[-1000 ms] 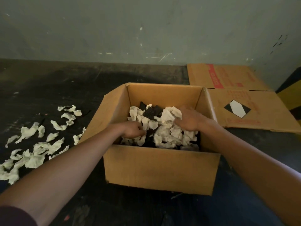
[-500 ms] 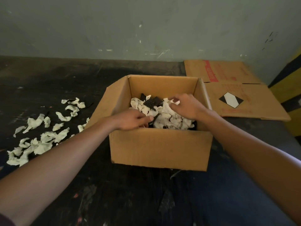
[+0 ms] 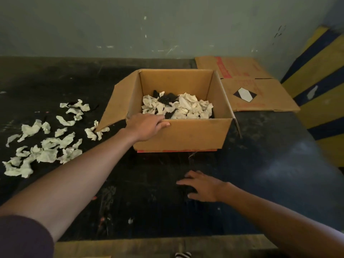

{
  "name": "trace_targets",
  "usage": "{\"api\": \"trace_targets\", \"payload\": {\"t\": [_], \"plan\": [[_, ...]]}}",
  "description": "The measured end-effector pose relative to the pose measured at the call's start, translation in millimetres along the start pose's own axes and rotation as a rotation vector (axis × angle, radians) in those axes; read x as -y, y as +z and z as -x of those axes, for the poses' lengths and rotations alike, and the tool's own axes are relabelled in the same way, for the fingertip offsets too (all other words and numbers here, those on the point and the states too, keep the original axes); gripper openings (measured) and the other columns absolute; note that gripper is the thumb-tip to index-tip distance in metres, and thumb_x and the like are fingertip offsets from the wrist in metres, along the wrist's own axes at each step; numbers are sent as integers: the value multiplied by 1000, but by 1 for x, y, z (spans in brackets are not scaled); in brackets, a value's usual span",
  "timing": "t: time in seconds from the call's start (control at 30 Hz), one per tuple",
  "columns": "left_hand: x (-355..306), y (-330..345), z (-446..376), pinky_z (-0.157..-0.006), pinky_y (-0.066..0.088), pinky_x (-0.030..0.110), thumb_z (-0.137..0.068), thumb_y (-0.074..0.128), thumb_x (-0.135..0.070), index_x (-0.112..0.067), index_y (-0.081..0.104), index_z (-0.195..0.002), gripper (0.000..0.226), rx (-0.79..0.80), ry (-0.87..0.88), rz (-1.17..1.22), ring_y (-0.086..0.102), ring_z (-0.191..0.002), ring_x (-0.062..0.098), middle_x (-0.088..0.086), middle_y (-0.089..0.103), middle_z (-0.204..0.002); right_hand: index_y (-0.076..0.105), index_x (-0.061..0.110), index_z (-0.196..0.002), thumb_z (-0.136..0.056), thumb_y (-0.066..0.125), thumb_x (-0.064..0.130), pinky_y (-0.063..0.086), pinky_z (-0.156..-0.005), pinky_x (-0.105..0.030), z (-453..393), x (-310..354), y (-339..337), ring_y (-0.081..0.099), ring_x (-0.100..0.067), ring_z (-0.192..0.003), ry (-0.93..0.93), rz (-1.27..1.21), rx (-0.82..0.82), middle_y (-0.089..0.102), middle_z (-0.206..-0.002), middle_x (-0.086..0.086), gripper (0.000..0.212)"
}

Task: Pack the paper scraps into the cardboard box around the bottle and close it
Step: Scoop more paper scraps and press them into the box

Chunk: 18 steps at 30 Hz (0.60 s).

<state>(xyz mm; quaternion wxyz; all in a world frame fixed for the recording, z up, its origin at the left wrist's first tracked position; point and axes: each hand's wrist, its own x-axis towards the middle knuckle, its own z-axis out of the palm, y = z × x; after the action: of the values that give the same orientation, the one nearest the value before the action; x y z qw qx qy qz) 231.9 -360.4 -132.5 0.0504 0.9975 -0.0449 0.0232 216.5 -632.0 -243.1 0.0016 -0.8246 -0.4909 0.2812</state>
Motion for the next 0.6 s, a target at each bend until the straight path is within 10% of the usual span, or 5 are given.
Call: {"api": "trace_targets", "payload": {"t": [0.3,0.6], "plan": [[-23,15,44,-63,43,32,-98,33,-59,-34,45,-77,35,22,-39,25,55,-70,8,-13,56,-75,59,21,-107,-97,57,21,48,-85,-38,17,21,44,56,-21,-98,49,-210,50,52,-111,0,10],[-56,36,127,-65,41,31,-98,37,-57,-30,54,-88,33,134,40,108,57,-77,11,-9,60,-82,65,17,-115,-100,52,17,52,-64,-19,91,83,-72,65,-4,-72,27,-636,-305,68,-97,-1,20]]}}
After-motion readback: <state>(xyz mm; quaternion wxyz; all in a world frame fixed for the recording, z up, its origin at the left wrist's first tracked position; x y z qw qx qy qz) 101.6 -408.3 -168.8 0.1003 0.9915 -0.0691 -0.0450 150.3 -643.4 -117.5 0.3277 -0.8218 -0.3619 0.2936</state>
